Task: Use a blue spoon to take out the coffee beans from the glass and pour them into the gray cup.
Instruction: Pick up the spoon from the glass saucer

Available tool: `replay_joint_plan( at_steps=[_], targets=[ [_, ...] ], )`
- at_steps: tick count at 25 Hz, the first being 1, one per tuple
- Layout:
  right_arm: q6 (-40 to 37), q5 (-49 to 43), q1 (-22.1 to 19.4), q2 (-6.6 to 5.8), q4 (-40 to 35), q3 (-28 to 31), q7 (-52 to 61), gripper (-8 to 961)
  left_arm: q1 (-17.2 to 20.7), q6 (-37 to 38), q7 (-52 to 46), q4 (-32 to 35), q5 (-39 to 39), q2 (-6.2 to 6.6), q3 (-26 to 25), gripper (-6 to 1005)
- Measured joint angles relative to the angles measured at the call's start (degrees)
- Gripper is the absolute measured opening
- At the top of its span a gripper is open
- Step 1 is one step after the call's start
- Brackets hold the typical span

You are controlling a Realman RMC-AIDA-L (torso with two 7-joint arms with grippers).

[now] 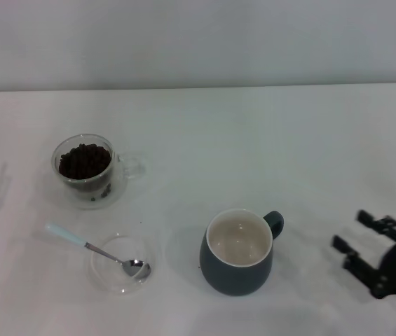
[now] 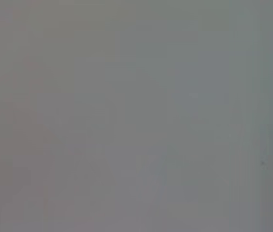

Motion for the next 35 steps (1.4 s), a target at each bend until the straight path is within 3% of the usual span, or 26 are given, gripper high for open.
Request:
replay_joint_plan(
  at_steps=[4,8,12,15,22,25,29,35],
  targets=[
    [-9.6,0.0,-1.8,-0.23,4.3,6.2,0.1,595,0.0,0.2,-0.2,0.1,-0.1,-0.03,-0.1,713],
    [-19.7,0.1,-3.1,-0.81,6.6,16.6,0.0,595,0.1,1.5,-0.5,-0.2,-0.4,-0.15,-0.2,713],
    [-26.0,0.1,-2.5,-1.04,6.2,27.4,-0.6,595,0.3,3.9,-3.0,-1.7,-0.4,-0.28,-0.2,713],
    [-29.2,0.1,-1.2,-2.02,6.1,31.9,-0.8,595,1.0,8.1,-7.6,-3.5,-0.4,-0.27,-0.2,714],
    [-28.3,3.2,3.6,-6.36,3.9,33.6,-0.9,595,6.4,14.4,-26.2,-6.6,-0.4,-0.34,-0.3,714],
    [-28.0,5.6,6.4,-7.61,3.8,33.7,-0.9,595,8.3,14.8,-34.8,-7.8,0.0,-0.35,-0.1,713],
    [-27.9,6.2,8.0,-8.33,2.3,33.7,-1.1,595,9.3,13.9,-46.4,-9.9,1.1,-0.29,0.5,712],
    [-27.2,5.9,10.0,-8.18,1.5,33.5,-1.4,595,8.7,10.0,-57.1,-11.3,1.9,-0.23,5.4,711]
  ],
)
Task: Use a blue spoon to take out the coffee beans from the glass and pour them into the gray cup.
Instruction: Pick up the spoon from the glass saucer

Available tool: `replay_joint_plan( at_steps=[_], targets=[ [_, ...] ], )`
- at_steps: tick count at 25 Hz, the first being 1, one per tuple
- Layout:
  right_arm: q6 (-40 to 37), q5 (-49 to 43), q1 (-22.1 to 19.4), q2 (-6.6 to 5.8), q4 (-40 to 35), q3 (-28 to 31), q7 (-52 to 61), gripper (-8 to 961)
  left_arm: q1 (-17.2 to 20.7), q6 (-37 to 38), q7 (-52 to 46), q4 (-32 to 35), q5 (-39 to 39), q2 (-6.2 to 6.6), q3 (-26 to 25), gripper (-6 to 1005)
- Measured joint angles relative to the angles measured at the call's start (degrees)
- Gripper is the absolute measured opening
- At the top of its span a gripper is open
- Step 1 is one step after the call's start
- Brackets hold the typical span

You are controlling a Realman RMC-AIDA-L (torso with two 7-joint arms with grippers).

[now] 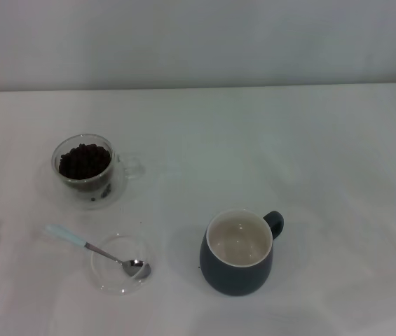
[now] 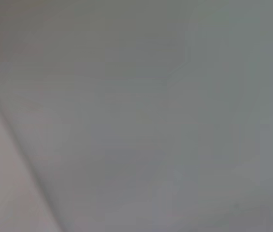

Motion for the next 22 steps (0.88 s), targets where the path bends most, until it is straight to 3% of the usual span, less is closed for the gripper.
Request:
replay_joint_plan(
  at_steps=[5,22],
  targets=[
    [0.0,-0.1,0.0,0.31,-1.2,-0.1,0.1,595,-0.7,-6.4,-6.9,-0.2,0.8,-0.1,5.6,711],
    [-0.2,-1.5,-0.6,3.28,-4.9,-0.3,0.6,595,-3.8,-12.8,-5.5,-0.5,9.5,-0.12,6.6,709]
  ],
)
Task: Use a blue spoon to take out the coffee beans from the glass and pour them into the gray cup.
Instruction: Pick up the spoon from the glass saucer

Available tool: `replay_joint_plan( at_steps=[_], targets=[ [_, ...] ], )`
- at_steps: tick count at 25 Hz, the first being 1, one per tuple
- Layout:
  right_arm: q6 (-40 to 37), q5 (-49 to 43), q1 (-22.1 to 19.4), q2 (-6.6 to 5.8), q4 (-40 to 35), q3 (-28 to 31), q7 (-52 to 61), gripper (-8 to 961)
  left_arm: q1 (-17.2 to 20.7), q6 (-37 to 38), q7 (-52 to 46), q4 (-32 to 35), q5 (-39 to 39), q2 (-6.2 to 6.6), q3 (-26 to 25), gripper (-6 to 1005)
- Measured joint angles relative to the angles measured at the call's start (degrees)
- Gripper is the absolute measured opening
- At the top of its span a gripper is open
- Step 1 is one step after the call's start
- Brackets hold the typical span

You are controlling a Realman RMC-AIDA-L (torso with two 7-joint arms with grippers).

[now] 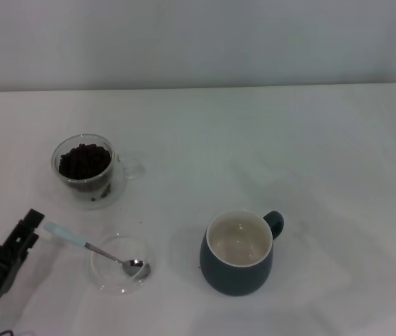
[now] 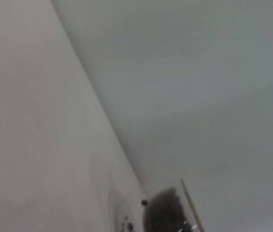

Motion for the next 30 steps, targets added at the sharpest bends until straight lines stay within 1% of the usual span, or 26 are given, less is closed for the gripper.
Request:
replay_joint_plan(
  at_steps=[8,14,19,30],
  targets=[
    [-0.2,-0.7,-0.1,0.7,-0.8,0.0,-0.3,596,-1.1,-3.1,-0.9,0.3,1.5,0.06,0.0,709],
    [-0.2,-0.7,0.0,1.2,-0.8,0.0,-0.3,596,-3.0,-5.6,-1.1,0.8,3.8,0.09,0.0,710],
    [-0.1,-0.7,0.3,1.28,-0.8,0.0,-0.4,596,-3.8,-5.9,-0.8,0.6,4.9,0.0,0.0,709],
    [0.2,-0.7,0.1,1.29,-0.8,0.0,-0.5,596,-4.2,-5.9,-0.4,0.9,5.6,-0.17,0.0,711]
  ],
)
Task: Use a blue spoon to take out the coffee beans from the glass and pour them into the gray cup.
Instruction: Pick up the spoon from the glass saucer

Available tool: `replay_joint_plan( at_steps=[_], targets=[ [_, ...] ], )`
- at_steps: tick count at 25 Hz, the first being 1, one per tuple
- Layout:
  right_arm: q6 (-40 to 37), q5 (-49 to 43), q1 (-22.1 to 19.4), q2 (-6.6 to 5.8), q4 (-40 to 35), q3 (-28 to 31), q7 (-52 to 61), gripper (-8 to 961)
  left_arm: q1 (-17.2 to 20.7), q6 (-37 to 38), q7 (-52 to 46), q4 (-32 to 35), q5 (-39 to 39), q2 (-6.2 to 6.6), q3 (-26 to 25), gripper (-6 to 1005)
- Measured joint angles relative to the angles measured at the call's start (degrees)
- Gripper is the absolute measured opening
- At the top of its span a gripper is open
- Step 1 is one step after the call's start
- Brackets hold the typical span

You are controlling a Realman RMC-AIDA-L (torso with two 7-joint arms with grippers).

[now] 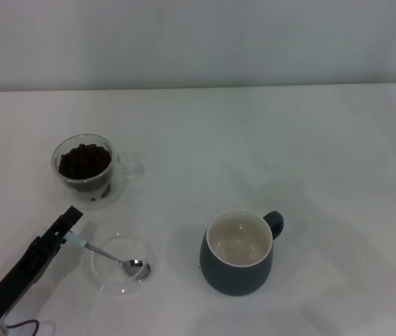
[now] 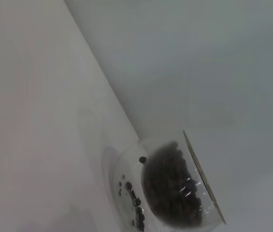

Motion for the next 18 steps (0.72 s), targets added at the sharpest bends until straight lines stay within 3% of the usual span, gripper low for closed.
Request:
replay_joint_plan(
  at_steps=[7,12,18],
  targets=[
    [0.0,0.0,-0.2,0.35,0.1,0.0,-0.3,596,-0.5,-1.3,-0.2,0.0,0.0,0.11,0.0,690],
    [0.0,0.0,-0.2,0.65,0.5,0.1,-0.6,596,-0.9,-2.0,-0.8,-0.1,0.0,0.17,0.0,540],
    [0.0,0.0,-0.2,0.7,0.5,0.3,-0.6,596,-0.8,-2.2,-1.6,-0.2,0.1,0.18,0.0,448]
  ],
)
